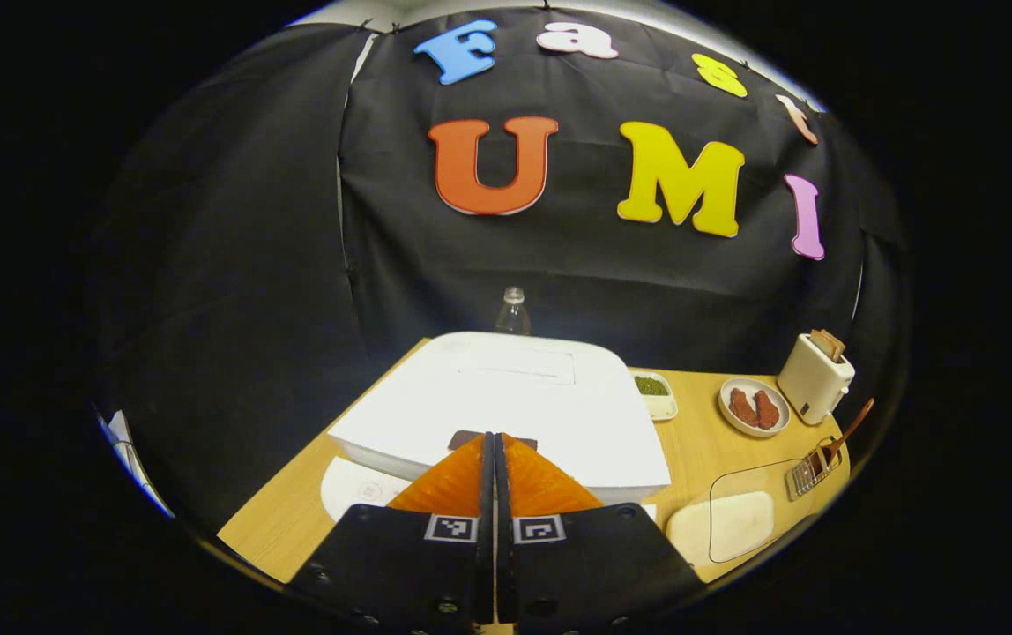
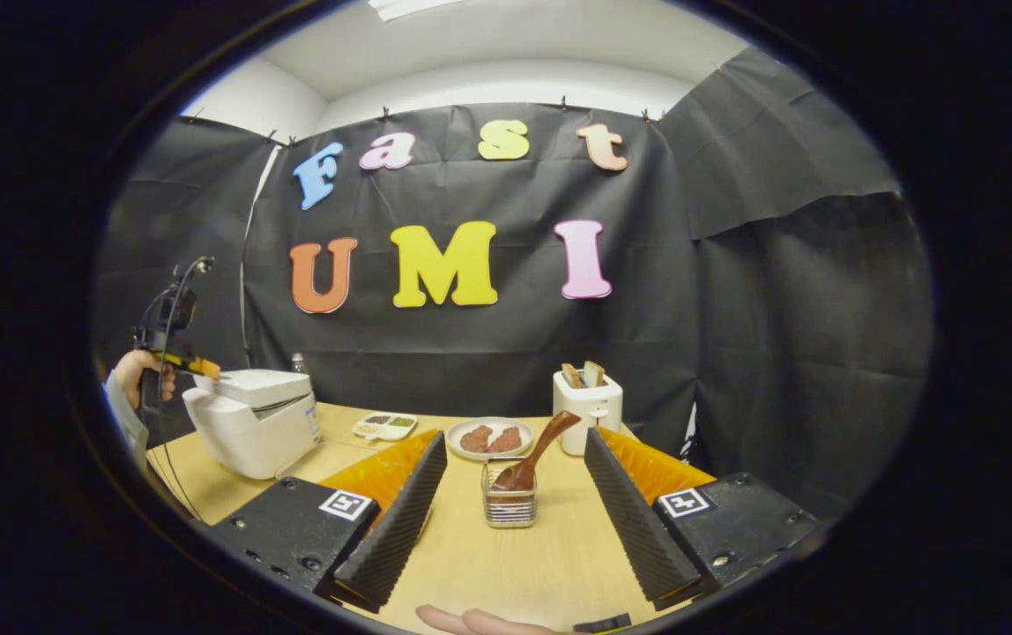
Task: Close the left gripper, press the button to open the rice cooker; take a wooden spoon from the chopstick holder with the right hand, scoop a spoonful of rice and pour it into the rice cooker, then put the wooden spoon back into the chopstick holder.
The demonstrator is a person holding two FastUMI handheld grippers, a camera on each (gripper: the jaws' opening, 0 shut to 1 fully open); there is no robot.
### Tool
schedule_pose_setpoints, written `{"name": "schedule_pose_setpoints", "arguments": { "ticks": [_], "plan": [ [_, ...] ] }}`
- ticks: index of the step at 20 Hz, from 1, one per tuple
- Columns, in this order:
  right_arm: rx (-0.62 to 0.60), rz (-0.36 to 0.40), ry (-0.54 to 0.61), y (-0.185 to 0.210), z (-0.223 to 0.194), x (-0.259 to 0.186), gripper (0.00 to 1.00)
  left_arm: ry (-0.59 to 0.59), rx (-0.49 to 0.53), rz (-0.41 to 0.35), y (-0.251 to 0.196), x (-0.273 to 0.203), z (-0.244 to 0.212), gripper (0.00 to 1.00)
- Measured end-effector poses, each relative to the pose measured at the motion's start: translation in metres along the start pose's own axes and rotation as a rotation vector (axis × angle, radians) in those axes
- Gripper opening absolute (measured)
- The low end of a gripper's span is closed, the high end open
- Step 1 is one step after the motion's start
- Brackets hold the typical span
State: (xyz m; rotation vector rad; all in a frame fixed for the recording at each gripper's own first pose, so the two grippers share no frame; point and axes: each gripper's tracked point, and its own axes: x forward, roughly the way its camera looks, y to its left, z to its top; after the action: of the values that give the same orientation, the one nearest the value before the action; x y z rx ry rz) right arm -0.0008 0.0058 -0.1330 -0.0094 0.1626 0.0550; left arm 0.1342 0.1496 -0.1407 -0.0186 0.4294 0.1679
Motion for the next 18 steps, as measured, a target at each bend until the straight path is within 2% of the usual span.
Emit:
{"name": "schedule_pose_setpoints", "arguments": {
  "ticks": [2, 3, 4, 5, 6, 7, 8, 9, 16, 18],
  "plan": [
    [0.003, -0.008, -0.003, -0.005, 0.000, -0.006, 1.00, -0.008, -0.029, 0.002, 0.001, -0.021, 0.004, 0.03],
    [0.007, -0.011, -0.005, -0.007, 0.000, -0.009, 1.00, -0.022, -0.047, 0.015, 0.003, -0.031, 0.005, 0.22],
    [0.010, -0.012, -0.005, -0.009, -0.001, -0.013, 1.00, -0.046, -0.060, 0.007, 0.002, -0.041, 0.007, 0.30],
    [0.014, -0.011, -0.005, -0.010, -0.001, -0.015, 1.00, -0.067, -0.066, -0.010, -0.002, -0.050, 0.010, 0.44],
    [0.014, -0.013, -0.005, -0.012, -0.001, -0.017, 1.00, -0.079, -0.072, -0.034, -0.008, -0.058, 0.009, 0.52],
    [0.014, -0.017, -0.006, -0.014, -0.002, -0.020, 1.00, -0.092, -0.074, -0.038, -0.008, -0.066, 0.008, 0.82],
    [0.014, -0.021, -0.006, -0.017, -0.003, -0.021, 1.00, -0.108, -0.069, -0.029, -0.005, -0.073, 0.008, 0.71],
    [0.015, -0.024, -0.004, -0.019, -0.004, -0.023, 1.00, -0.127, -0.061, -0.021, -0.003, -0.080, 0.009, 0.91],
    [0.070, -0.030, 0.022, -0.032, -0.021, -0.004, 1.00, -0.217, 0.028, -0.034, -0.019, -0.121, -0.002, 0.94],
    [0.087, -0.034, 0.032, -0.036, -0.029, 0.011, 1.00, -0.238, 0.040, -0.066, -0.032, -0.133, -0.008, 0.94]
  ]
}}
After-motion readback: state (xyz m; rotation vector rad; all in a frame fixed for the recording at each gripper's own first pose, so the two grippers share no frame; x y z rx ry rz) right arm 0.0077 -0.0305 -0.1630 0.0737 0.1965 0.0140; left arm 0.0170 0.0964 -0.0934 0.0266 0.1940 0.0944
